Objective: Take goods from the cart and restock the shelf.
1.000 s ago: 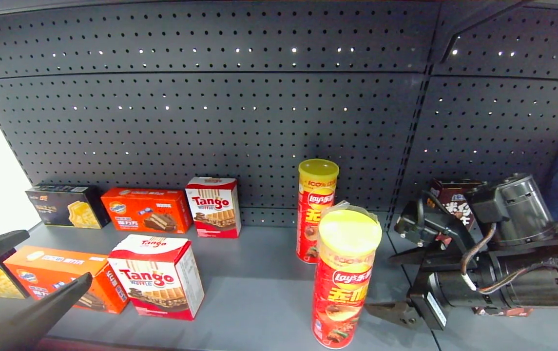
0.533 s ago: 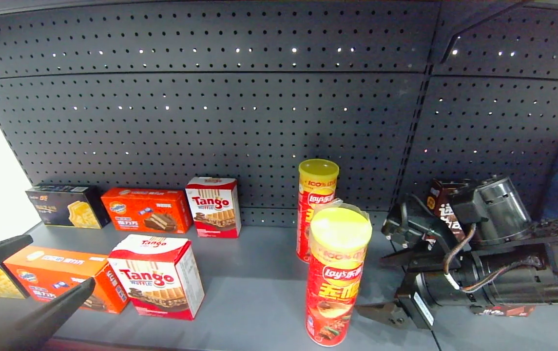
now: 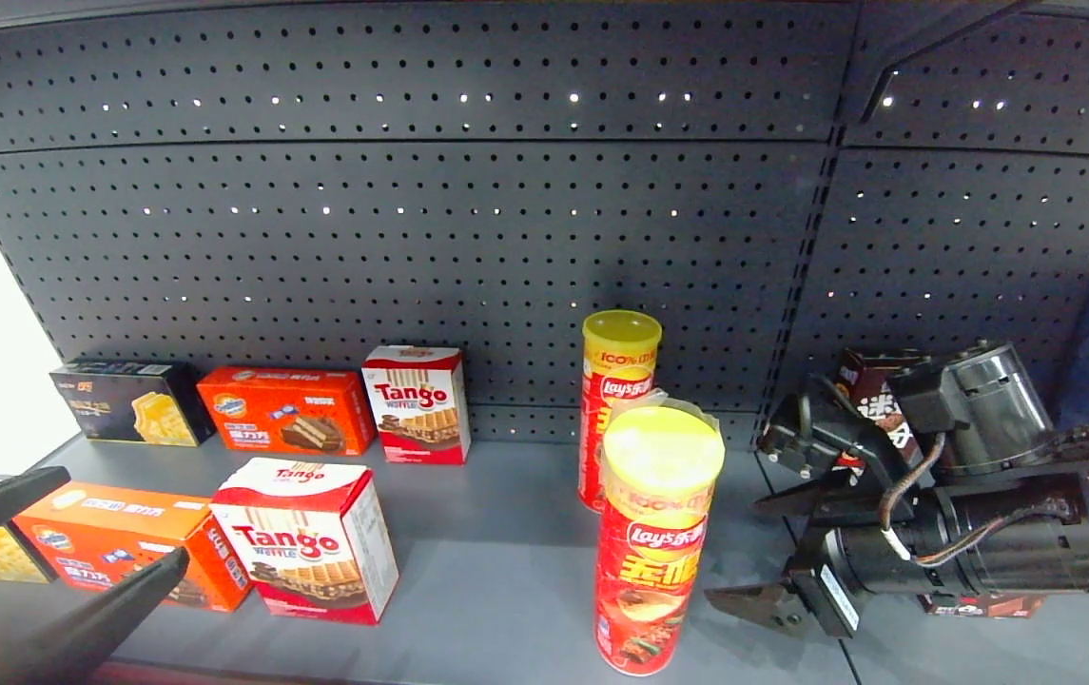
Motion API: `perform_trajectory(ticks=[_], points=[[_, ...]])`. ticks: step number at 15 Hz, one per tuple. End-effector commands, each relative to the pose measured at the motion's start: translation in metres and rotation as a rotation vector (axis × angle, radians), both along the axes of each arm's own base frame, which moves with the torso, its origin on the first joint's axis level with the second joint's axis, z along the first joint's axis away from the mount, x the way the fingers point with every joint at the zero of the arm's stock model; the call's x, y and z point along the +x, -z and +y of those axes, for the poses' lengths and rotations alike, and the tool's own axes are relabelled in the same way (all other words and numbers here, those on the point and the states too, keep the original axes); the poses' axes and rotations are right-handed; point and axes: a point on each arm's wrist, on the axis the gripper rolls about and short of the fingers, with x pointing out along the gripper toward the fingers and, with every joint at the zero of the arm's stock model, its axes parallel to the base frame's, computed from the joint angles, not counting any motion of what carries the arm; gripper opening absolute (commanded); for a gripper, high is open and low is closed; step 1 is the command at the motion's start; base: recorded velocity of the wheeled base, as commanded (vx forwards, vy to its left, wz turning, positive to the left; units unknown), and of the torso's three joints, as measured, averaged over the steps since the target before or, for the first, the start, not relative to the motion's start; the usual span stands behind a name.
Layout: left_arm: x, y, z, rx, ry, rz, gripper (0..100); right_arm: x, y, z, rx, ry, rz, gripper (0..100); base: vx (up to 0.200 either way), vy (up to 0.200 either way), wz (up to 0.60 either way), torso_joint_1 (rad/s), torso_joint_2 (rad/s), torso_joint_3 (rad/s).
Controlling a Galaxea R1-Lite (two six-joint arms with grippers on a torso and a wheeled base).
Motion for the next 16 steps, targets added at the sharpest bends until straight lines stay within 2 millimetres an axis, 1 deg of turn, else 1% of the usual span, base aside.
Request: perform_trajectory(ticks=[1, 5, 8, 11, 13, 15, 16], points=[[0.000, 0.001, 0.000, 0.001, 0.000, 0.004, 100, 0.004, -0.002, 0.005, 0.004, -0.005, -0.006, 100, 0.000, 0.000, 0.00, 0.000, 0.00, 0.000], [-0.001, 0.001, 0.000, -0.004, -0.003, 0.003, 100, 0.010, 0.001, 0.018, -0.002, -0.033, 0.001, 100, 0.000, 0.000, 0.00, 0.000, 0.00, 0.000], [-0.005, 0.006, 0.002, -0.005, -0.002, 0.005, 100, 0.012, 0.003, 0.026, -0.005, -0.051, 0.004, 100, 0.000, 0.000, 0.00, 0.000, 0.00, 0.000], [-0.007, 0.007, 0.002, -0.012, -0.003, 0.003, 100, 0.010, 0.004, 0.025, -0.007, -0.049, 0.007, 100, 0.000, 0.000, 0.00, 0.000, 0.00, 0.000], [-0.007, 0.008, 0.002, -0.011, 0.000, 0.004, 100, 0.006, 0.000, 0.019, -0.001, -0.040, 0.000, 100, 0.000, 0.000, 0.00, 0.000, 0.00, 0.000], [-0.007, 0.008, 0.002, -0.011, 0.000, 0.004, 100, 0.002, -0.006, 0.012, 0.015, -0.027, -0.015, 100, 0.000, 0.000, 0.00, 0.000, 0.00, 0.000], [-0.007, 0.008, 0.002, -0.011, 0.000, 0.004, 100, -0.003, -0.016, 0.006, 0.049, 0.000, -0.033, 100, 0.000, 0.000, 0.00, 0.000, 0.00, 0.000]])
